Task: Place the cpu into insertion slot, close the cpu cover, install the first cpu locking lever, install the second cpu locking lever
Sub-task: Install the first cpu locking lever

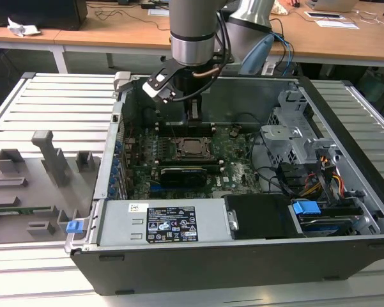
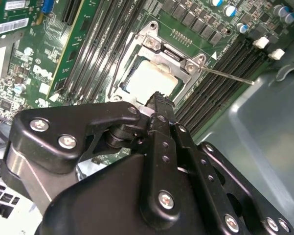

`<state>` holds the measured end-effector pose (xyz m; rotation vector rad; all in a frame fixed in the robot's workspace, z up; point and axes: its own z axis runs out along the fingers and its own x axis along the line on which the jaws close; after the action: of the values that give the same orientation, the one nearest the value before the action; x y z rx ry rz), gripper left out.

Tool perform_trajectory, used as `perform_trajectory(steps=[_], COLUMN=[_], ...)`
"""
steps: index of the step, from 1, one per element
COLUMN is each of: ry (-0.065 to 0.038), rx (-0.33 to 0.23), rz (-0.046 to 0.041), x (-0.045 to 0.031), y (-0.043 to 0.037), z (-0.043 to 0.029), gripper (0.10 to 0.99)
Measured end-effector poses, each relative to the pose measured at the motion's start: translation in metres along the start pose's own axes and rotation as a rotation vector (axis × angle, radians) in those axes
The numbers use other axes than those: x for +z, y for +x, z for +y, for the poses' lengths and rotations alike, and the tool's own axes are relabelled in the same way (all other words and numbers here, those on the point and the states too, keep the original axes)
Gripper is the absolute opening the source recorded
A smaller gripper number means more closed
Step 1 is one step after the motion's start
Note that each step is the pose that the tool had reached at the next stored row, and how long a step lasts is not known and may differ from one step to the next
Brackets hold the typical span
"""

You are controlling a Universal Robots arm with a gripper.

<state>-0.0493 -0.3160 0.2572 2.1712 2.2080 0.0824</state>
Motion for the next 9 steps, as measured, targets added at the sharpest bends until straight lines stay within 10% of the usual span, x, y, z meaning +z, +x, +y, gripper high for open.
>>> perform_trajectory(steps=[9], ry=[0.0], rx=[0.0], rz=[-0.0041], x=[-0.012], y=[0.0001], z=[0.0009], gripper=[0.106])
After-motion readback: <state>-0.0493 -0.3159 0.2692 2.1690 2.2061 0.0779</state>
